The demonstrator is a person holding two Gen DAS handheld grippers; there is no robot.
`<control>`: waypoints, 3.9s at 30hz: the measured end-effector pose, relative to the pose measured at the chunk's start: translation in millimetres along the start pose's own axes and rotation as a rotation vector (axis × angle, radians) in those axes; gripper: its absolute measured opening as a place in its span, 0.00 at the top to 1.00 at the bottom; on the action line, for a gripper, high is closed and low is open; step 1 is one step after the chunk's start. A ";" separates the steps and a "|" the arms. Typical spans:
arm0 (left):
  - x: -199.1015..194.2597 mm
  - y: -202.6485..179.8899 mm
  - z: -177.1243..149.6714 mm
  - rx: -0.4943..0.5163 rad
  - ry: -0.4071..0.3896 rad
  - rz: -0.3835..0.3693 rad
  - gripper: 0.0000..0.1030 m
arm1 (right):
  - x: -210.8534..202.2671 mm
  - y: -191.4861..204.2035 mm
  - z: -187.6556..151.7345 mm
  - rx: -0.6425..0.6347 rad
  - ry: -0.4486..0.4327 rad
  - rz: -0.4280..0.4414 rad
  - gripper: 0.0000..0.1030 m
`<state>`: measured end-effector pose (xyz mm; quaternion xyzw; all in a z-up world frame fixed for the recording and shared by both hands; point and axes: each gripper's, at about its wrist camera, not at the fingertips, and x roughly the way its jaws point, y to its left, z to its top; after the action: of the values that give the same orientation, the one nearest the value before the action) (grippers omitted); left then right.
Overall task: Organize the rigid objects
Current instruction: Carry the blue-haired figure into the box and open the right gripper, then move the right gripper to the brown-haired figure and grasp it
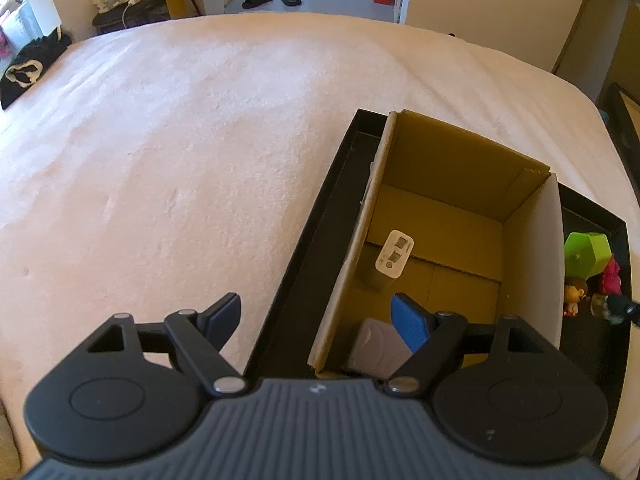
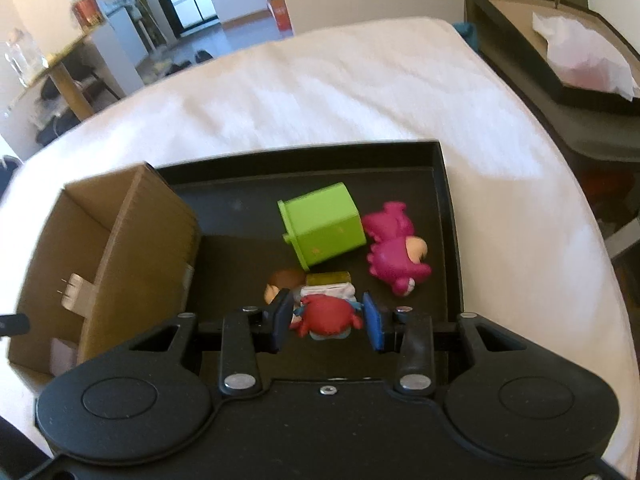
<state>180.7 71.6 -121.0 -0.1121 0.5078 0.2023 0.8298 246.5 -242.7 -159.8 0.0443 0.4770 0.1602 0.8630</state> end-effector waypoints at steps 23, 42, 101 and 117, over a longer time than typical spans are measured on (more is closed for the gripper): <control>0.3 16.0 -2.3 0.003 -0.046 -0.124 0.28 | -47.1 85.0 42.4 -0.155 -0.075 0.122 0.63; 30.2 33.9 -6.1 -0.059 0.035 -0.273 0.85 | -19.9 180.0 47.9 -0.281 0.001 0.138 0.63; 15.0 21.8 0.0 0.005 0.010 -0.210 0.56 | -32.5 84.2 44.4 -0.138 0.003 0.094 0.59; -8.3 -6.1 9.7 0.068 -0.047 -0.074 0.40 | -5.3 15.5 27.7 -0.007 0.026 0.143 0.56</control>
<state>187.9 68.1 -109.3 -0.0975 0.4904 0.1567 0.8517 263.5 -227.6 -137.0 0.0732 0.4832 0.2234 0.8434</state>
